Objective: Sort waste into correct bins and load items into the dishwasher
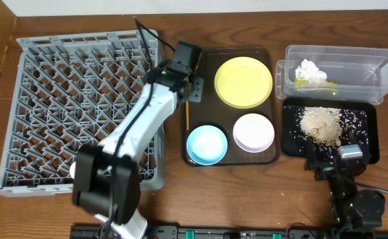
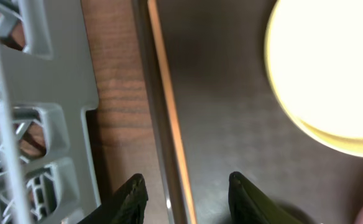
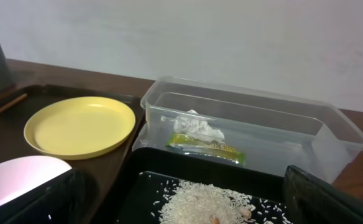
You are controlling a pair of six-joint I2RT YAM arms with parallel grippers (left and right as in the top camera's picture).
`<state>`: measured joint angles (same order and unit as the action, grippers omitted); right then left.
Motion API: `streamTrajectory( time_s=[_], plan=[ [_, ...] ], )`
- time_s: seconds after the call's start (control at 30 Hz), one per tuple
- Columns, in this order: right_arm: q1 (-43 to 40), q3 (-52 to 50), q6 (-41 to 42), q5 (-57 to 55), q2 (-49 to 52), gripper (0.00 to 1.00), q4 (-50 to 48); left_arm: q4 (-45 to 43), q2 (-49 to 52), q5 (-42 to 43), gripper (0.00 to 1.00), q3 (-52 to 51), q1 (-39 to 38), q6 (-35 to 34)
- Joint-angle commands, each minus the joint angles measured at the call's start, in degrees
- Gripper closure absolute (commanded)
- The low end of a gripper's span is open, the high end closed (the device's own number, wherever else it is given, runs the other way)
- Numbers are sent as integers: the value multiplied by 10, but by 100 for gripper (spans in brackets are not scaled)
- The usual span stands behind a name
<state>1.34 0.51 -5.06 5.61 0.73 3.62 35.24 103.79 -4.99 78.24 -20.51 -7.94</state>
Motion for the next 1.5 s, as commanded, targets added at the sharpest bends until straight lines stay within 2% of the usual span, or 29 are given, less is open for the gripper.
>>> streamTrajectory(
  time_s=[0.0, 0.27, 0.43, 0.53, 0.63, 0.67, 0.77, 0.83, 0.97, 1.17, 1.37, 1.47],
  plan=[
    [-2, -2, -6, 2, -3, 1, 0, -12, 45, -34, 57, -1, 2, -9],
    [-2, -2, -6, 3, -3, 1, 0, -43, 126, -8, 57, -1, 2, -9],
    [-2, -2, -6, 3, -3, 1, 0, -48, 159, -3, 62, -1, 2, -11],
    [-2, -2, -6, 2, -3, 1, 0, -47, 168, 16, 69, -1, 2, -11],
    [-2, -2, -6, 2, -3, 1, 0, -47, 168, 31, 71, -1, 2, -21],
    [-2, -2, -6, 3, -3, 1, 0, -45, 168, 31, 74, -1, 2, -29],
    [-2, -2, -6, 2, -3, 1, 0, -36, 167, 31, 92, -1, 2, -55],
    [-2, -2, -6, 3, -3, 1, 0, -19, 163, 31, 92, 6, 2, -70],
    [-2, -2, -6, 3, -3, 1, 0, 30, 139, 31, 92, 30, 2, -72],
    [-2, -2, -6, 2, -3, 1, 0, 90, 46, 22, 92, 51, 9, -71],
    [-2, -2, -6, 2, -3, 1, 0, 192, -69, -86, 92, 50, 32, -71],
    [-2, -2, -6, 3, -3, 1, 0, 211, -83, -92, 92, 45, 54, -60]
  ],
)
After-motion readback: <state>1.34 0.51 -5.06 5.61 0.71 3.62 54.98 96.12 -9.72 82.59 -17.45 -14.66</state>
